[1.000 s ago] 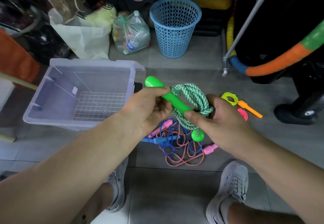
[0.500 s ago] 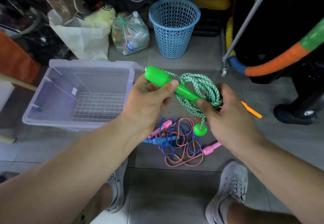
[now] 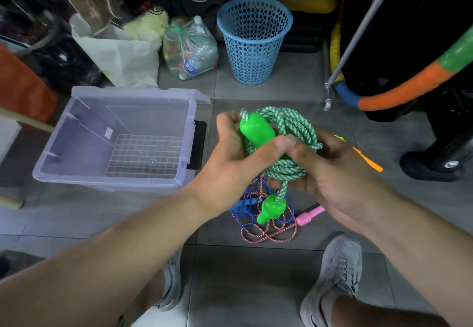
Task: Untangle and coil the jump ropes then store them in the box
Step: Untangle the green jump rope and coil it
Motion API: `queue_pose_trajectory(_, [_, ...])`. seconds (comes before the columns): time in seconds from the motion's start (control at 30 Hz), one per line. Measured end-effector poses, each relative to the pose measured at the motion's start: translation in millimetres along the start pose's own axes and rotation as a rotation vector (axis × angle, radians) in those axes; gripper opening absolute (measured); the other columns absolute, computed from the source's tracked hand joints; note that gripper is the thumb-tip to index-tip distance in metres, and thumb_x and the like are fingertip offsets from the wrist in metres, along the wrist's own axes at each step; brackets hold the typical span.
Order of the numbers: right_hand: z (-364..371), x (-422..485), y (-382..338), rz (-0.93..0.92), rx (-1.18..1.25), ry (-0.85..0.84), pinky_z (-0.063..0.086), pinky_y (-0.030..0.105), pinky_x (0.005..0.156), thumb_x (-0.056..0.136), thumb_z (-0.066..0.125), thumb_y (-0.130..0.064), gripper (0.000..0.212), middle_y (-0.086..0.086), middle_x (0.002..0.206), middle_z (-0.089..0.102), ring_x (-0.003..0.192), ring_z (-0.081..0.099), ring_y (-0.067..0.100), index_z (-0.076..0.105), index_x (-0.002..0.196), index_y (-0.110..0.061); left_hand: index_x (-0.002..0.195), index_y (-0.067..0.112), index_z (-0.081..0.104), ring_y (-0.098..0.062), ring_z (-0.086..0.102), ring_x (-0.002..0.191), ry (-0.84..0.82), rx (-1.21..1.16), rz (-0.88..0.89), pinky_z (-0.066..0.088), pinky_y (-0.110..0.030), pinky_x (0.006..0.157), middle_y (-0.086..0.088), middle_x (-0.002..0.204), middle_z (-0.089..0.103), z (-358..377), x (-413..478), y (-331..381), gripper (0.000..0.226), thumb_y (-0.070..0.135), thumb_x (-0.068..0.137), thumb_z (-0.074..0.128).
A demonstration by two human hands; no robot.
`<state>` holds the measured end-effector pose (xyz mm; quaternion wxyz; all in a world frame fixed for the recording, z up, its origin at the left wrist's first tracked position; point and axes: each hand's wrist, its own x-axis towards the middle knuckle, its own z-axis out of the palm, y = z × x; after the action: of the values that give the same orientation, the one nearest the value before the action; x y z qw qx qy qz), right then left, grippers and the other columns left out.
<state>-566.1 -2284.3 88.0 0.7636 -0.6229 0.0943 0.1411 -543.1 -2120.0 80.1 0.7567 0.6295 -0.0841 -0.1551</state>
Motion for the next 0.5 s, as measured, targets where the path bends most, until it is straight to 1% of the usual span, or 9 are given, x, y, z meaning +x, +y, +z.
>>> queue_pose_trajectory(0.07, [-1, 0, -2, 0.012, 0.066, -0.018, 0.06, 0.038, 0.067, 0.085, 0.061, -0.028, 0.042, 0.013, 0.102, 0.075, 0.084, 0.074, 0.026, 0.065, 0.119, -0.004, 0.111, 0.018, 0.035, -0.003, 0.063, 0.09, 0.02, -0.028, 0.013, 0.052, -0.022, 0.076, 0.012, 0.096, 0.063, 1, 1, 2, 0.048, 0.038, 0.082, 0.066])
queue_pose_trajectory(0.17, [-3, 0, -2, 0.029, 0.094, -0.008, 0.06, 0.035, 0.063, 0.086, 0.06, -0.028, 0.041, 0.015, 0.099, 0.075, 0.078, 0.073, 0.029, 0.065, 0.118, -0.004, 0.13, 0.024, 0.037, -0.013, 0.064, 0.095, 0.039, -0.042, 0.004, 0.054, -0.031, 0.081, -0.002, 0.105, 0.063, 0, 3, 1, 0.054, 0.036, 0.086, 0.066])
queue_pose_trajectory(0.2, [-4, 1, -1, 0.032, 0.086, 0.0, 0.061, 0.035, 0.063, 0.087, 0.06, -0.028, 0.04, 0.016, 0.101, 0.075, 0.078, 0.073, 0.03, 0.065, 0.119, -0.004, 0.134, 0.028, 0.037, -0.02, 0.064, 0.101, 0.035, -0.018, 0.016, 0.055, -0.038, 0.089, -0.009, 0.11, 0.061, 0, 4, -1, 0.058, 0.033, 0.085, 0.068])
queue_pose_trajectory(0.27, [-5, 2, 0, 0.023, 0.083, 0.007, 0.061, 0.037, 0.063, 0.088, 0.06, -0.027, 0.038, 0.017, 0.103, 0.074, 0.082, 0.074, 0.031, 0.066, 0.118, -0.005, 0.136, 0.037, 0.04, -0.038, 0.056, 0.121, 0.012, 0.022, 0.038, 0.044, -0.057, 0.106, -0.022, 0.123, 0.055, -1, 4, -4, 0.062, 0.031, 0.082, 0.071])
queue_pose_trajectory(0.3, [-6, 3, 1, 0.015, 0.08, 0.002, 0.061, 0.037, 0.063, 0.087, 0.061, -0.027, 0.038, 0.016, 0.103, 0.074, 0.083, 0.074, 0.03, 0.066, 0.117, -0.005, 0.135, 0.039, 0.042, -0.043, 0.05, 0.127, 0.012, 0.034, 0.035, 0.04, -0.061, 0.109, -0.024, 0.128, 0.053, -1, 4, -4, 0.063, 0.03, 0.081, 0.073])
queue_pose_trajectory(0.33, [-6, 3, 1, 0.006, 0.069, -0.002, 0.061, 0.037, 0.063, 0.086, 0.061, -0.027, 0.037, 0.014, 0.1, 0.075, 0.083, 0.074, 0.029, 0.067, 0.116, -0.006, 0.135, 0.037, 0.044, -0.042, 0.05, 0.128, 0.018, 0.031, 0.021, 0.04, -0.06, 0.109, -0.022, 0.128, 0.054, -1, 5, -4, 0.063, 0.027, 0.08, 0.074])
queue_pose_trajectory(0.37, [-6, 3, 2, -0.008, 0.05, 0.002, 0.061, 0.036, 0.063, 0.085, 0.062, -0.027, 0.035, 0.011, 0.097, 0.075, 0.082, 0.075, 0.027, 0.068, 0.113, -0.007, 0.135, 0.031, 0.046, -0.036, 0.056, 0.123, 0.026, 0.014, -0.003, 0.046, -0.053, 0.106, -0.018, 0.125, 0.057, 0, 6, -2, 0.063, 0.022, 0.08, 0.074])
queue_pose_trajectory(0.43, [-5, 2, 4, -0.036, -0.034, 0.046, 0.062, 0.037, 0.065, 0.086, 0.063, -0.028, 0.028, 0.005, 0.09, 0.077, 0.08, 0.075, 0.024, 0.068, 0.107, -0.011, 0.128, 0.017, 0.054, -0.023, 0.068, 0.099, 0.026, 0.025, -0.041, 0.057, -0.039, 0.088, -0.011, 0.109, 0.068, -1, 8, 1, 0.053, 0.012, 0.079, 0.074])
queue_pose_trajectory(0.5, [-7, 3, 7, -0.095, -0.238, 0.107, 0.062, 0.041, 0.072, 0.091, 0.064, -0.032, 0.021, 0.001, 0.092, 0.078, 0.083, 0.076, 0.021, 0.069, 0.107, -0.02, 0.112, 0.017, 0.06, -0.014, 0.068, 0.082, 0.053, 0.207, -0.021, 0.057, -0.033, 0.075, 0.001, 0.091, 0.072, -2, 11, 1, 0.039, 0.01, 0.077, 0.077])
